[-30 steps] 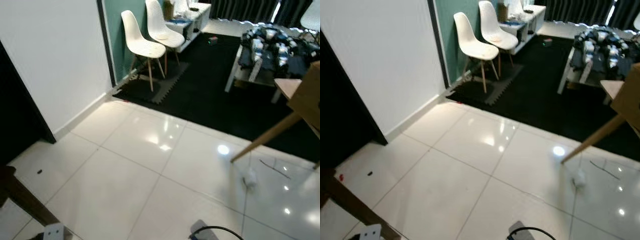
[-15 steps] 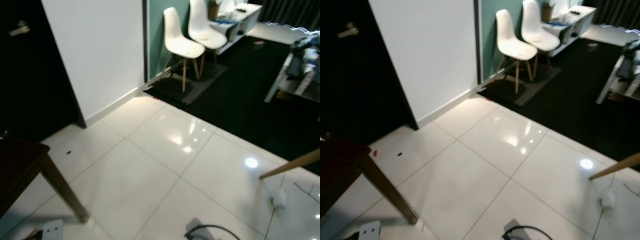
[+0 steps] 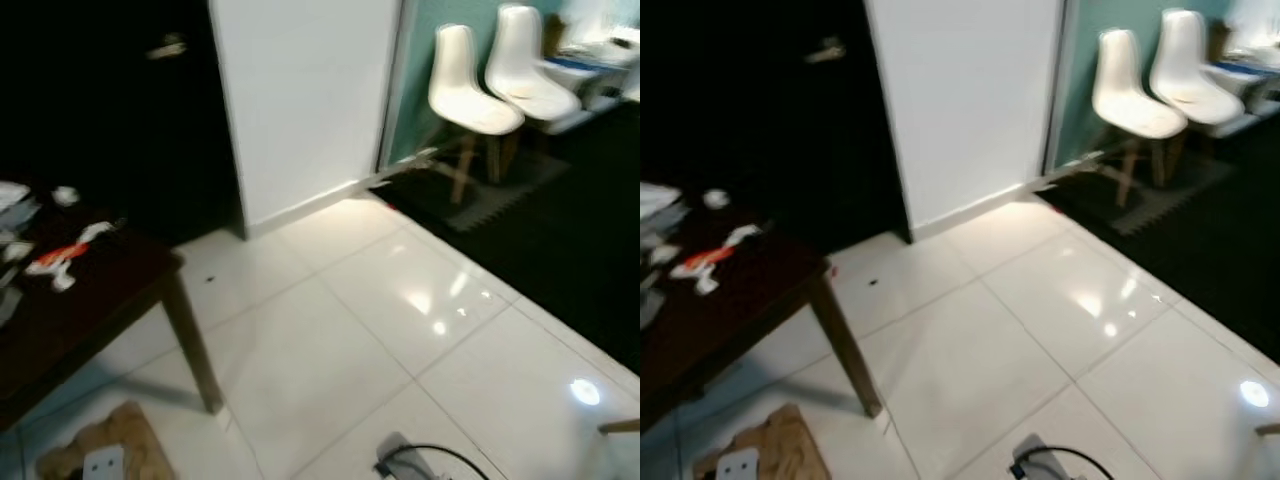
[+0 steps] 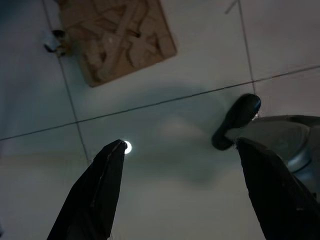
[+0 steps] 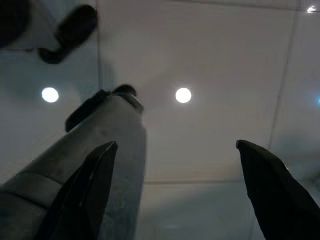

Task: Picking trash to rubbish bin

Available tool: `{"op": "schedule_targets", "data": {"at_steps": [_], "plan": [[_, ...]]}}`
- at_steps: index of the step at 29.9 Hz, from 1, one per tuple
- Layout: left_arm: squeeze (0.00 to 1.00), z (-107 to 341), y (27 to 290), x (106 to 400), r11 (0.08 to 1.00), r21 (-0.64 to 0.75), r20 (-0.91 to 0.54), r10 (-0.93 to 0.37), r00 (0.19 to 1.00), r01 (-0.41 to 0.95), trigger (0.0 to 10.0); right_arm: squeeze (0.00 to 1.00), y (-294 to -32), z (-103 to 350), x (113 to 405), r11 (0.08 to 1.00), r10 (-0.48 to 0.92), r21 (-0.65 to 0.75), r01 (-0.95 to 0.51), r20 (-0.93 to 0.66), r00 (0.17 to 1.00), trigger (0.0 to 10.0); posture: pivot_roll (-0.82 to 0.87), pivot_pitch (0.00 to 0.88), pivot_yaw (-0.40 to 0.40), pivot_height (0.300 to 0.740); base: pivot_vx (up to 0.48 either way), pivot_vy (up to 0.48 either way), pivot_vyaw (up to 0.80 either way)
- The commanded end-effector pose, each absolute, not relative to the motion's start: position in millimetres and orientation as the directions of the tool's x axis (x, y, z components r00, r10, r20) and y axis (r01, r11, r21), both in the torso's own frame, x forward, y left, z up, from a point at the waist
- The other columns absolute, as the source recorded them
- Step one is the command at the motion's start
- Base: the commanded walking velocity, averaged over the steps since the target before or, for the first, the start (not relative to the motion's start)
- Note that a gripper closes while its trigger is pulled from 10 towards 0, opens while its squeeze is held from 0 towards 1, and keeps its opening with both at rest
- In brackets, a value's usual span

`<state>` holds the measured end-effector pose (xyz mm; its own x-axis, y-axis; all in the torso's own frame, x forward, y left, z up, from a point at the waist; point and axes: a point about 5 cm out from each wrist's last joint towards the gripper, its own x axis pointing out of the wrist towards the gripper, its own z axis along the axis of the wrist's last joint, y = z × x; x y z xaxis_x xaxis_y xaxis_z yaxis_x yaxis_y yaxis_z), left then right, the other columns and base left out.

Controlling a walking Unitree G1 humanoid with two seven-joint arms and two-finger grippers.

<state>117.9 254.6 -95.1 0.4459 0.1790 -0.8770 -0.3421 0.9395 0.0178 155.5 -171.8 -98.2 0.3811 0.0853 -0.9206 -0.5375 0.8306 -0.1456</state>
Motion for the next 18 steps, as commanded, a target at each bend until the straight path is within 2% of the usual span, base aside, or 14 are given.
{"op": "schedule_targets", "data": {"at_steps": [1,18], "plan": [[0.0,-96.2,251.4,117.2,0.941,0.012,-0.881,0.17,0.442,-0.337,10.0,0.0,-174.7,-102.0,144.8,0.832,0.084,-0.125,-0.54,-0.935,0.345,10.0,0.14,0.059,0.002,0.74,0.0,0.0,0.73],[0.0,-96.7,251.7,115.5,0.935,0.013,-0.881,0.178,0.439,-0.354,10.0,0.0,-175.2,-100.4,148.3,0.84,0.107,-0.103,-0.533,-0.931,0.349,10.0,0.15,0.073,0.0,0.74,0.0,0.0,0.73]]}}
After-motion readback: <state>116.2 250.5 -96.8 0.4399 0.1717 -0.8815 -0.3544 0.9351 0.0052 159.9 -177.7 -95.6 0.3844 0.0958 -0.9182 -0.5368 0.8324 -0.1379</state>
